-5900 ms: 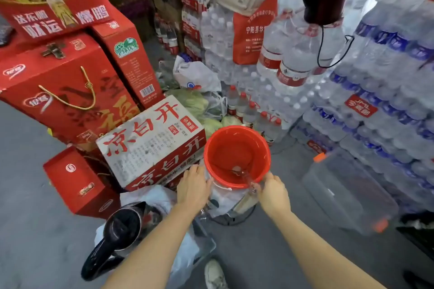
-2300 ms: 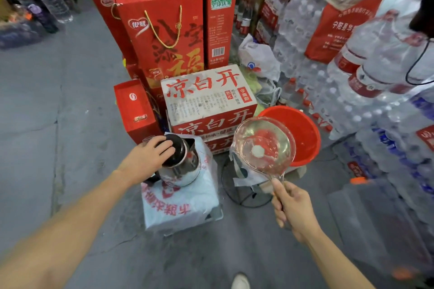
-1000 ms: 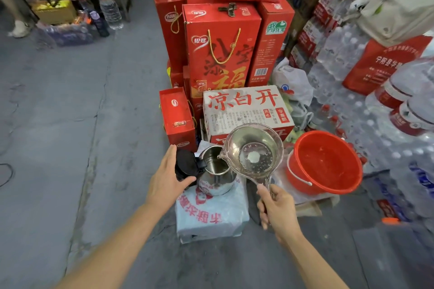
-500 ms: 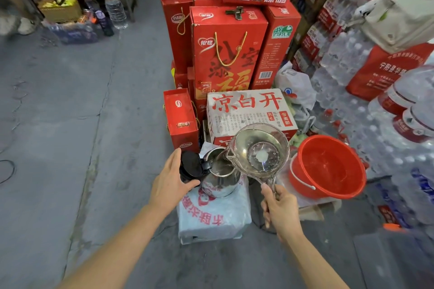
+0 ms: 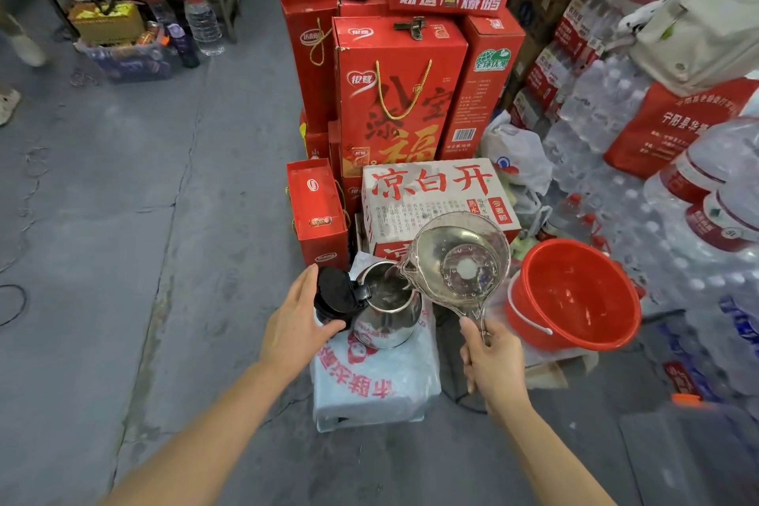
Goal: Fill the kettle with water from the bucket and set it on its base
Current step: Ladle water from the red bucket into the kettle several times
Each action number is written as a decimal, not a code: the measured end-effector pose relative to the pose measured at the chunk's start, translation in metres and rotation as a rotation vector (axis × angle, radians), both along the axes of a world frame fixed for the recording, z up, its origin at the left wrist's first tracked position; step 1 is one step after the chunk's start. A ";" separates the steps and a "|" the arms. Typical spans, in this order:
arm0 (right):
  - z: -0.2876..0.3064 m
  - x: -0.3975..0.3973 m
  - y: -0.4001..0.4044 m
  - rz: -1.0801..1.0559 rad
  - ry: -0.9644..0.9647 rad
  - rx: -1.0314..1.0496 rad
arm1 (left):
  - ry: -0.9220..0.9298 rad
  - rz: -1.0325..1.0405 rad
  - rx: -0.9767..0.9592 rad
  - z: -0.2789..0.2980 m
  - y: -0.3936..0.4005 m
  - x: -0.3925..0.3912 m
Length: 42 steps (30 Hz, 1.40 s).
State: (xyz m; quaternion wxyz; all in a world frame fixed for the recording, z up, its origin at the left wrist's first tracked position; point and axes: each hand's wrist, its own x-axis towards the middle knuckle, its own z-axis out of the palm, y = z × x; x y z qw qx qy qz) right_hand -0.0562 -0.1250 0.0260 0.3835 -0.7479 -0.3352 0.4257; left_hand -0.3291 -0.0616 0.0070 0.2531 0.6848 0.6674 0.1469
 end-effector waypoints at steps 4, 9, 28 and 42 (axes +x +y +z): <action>-0.001 0.001 0.001 0.002 -0.024 0.015 | 0.015 0.006 0.005 0.000 0.001 0.000; 0.001 0.003 0.004 0.015 -0.083 0.011 | 0.018 -0.003 0.009 0.001 0.002 0.000; -0.010 -0.001 0.005 0.093 -0.411 0.039 | 0.054 -0.019 0.027 0.006 0.002 -0.001; -0.012 -0.018 0.010 0.194 -0.711 0.021 | 0.066 -0.026 0.030 0.003 0.003 -0.001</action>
